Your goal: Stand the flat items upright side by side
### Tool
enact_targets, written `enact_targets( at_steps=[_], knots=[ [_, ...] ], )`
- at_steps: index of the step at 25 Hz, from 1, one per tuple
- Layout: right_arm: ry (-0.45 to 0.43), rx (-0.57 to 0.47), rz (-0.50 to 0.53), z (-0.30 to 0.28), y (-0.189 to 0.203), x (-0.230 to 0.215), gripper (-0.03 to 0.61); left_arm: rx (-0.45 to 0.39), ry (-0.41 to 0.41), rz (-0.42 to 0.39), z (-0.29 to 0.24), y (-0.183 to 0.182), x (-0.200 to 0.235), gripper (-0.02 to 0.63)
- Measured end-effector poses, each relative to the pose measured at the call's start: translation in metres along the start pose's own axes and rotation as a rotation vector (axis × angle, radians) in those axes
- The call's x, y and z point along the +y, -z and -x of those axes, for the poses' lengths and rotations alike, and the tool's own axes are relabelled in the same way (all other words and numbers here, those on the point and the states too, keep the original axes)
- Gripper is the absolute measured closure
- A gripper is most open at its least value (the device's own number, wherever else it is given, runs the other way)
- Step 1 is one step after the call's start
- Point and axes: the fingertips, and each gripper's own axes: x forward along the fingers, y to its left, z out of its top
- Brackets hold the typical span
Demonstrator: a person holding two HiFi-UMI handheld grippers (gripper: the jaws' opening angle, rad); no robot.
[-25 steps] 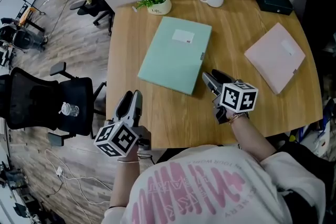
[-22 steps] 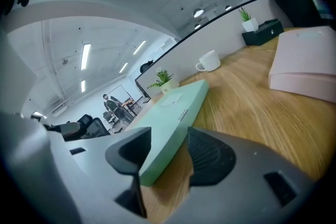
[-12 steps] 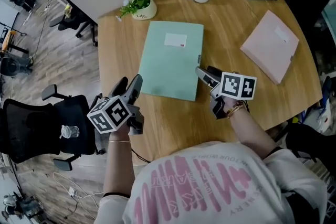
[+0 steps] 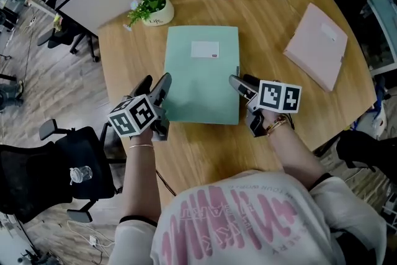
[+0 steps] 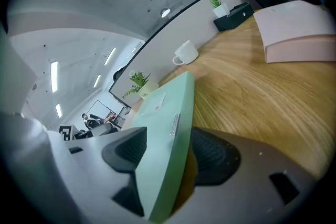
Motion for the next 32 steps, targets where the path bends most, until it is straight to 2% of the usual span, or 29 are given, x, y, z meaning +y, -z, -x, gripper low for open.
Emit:
enact_targets(
  at_steps=[6,11,14,22,26,30,32],
  knots=[
    [0.052,0.042,0.063,-0.011,0.003,-0.004,0.321,0.049,-0.026,-0.072,-0.028,0.012,0.014,0.322],
    [0.053,0.082,0.102,-0.021,0.009,-0.003,0.321,0.110,0.032,-0.029,-0.039,0.024,0.011,0.346],
    [0.045,0.086,0.079,-0.024,0.011,-0.004,0.321,0.175,0.075,-0.016,-0.041,0.039,0.005,0.373],
    [0.080,0.122,0.044,-0.018,0.018,-0.006,0.324,0.252,0.087,0.030,-0.033,0.056,-0.003,0.360],
    [0.098,0.178,0.069,-0.005,0.027,-0.009,0.322,0.344,0.110,0.038,-0.023,0.072,-0.017,0.360],
    [0.128,0.249,0.111,0.017,0.037,-0.020,0.304,0.499,0.158,0.067,-0.008,0.098,-0.040,0.378],
    [0.120,0.291,0.120,0.029,0.045,-0.025,0.302,0.578,0.156,0.066,0.002,0.113,-0.050,0.374]
  ],
)
